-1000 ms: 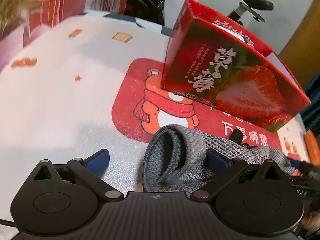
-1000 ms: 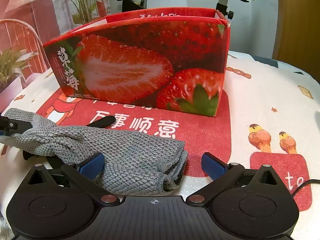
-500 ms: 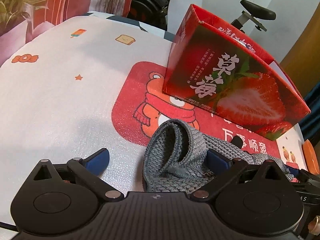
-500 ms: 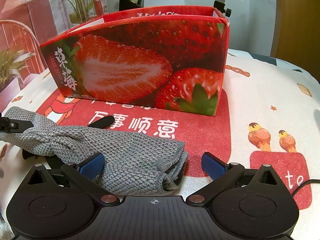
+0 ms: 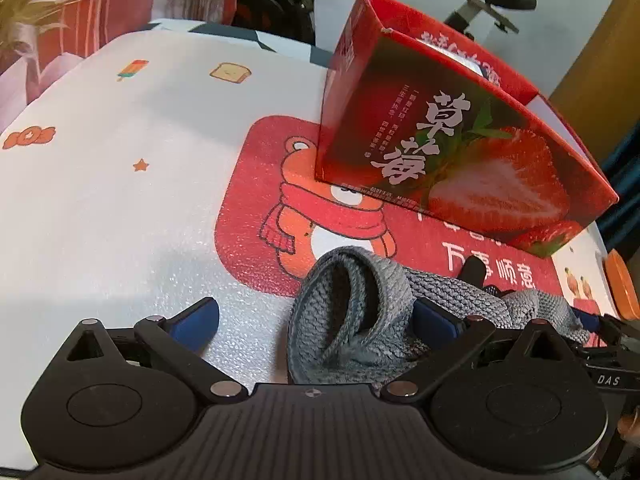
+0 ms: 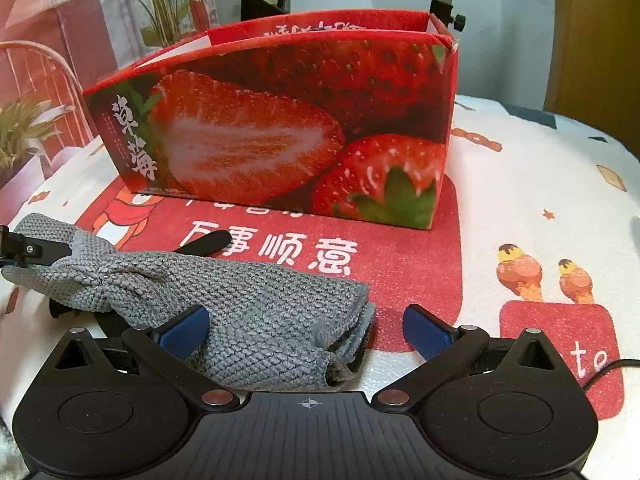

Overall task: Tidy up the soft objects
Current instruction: 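Move both grippers down to the grey knit cloth beside the box, then close both grippers on the grey knit cloth and lift it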

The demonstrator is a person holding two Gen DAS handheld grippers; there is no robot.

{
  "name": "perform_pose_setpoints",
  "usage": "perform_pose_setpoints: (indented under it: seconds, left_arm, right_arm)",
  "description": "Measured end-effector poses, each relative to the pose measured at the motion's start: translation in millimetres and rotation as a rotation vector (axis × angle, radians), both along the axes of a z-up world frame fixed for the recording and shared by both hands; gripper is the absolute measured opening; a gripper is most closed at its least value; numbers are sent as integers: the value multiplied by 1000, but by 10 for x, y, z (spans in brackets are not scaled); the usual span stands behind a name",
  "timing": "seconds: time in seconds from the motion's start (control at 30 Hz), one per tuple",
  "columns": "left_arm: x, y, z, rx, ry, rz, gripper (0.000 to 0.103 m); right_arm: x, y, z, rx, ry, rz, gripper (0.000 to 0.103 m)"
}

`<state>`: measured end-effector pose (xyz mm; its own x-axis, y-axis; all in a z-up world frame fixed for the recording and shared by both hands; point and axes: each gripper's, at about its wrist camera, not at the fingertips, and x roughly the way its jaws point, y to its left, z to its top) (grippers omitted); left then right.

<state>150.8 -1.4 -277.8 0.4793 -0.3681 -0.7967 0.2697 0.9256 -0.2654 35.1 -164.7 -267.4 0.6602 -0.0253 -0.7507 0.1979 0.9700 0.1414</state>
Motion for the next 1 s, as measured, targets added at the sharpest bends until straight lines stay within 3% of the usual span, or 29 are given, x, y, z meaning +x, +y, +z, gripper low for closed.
perform_pose_setpoints:
  seconds: [0.13, 0.27, 0.4, 0.67, 0.83, 0.9, 1.0]
  left_arm:
    - [-15, -30, 145, 51, -33, -36, 102]
    - [-76, -41, 249, 76, -58, -106, 84]
    - [-138, -23, 223, 69, -55, -158, 72]
    - [-182, -2, 147, 16, -46, -154, 62]
    - [-228, -16, 143, 4, -48, -162, 53]
    - [-250, -27, 171, -9, -61, -184, 35]
    - [-314, -65, 229, 22, -115, -222, 22]
  right_arm:
    - [-16, -48, 45, 38, 9, -20, 103]
    - [-81, -49, 112, 54, -8, -27, 101]
    - [-108, -30, 143, 70, -9, -7, 90]
    - [-114, -11, 122, 103, -5, 15, 73]
    - [-103, 52, 149, 97, -13, 55, 54]
    - [-103, 69, 156, 98, -17, 68, 49]
    - [-111, 86, 172, 100, -27, 82, 38]
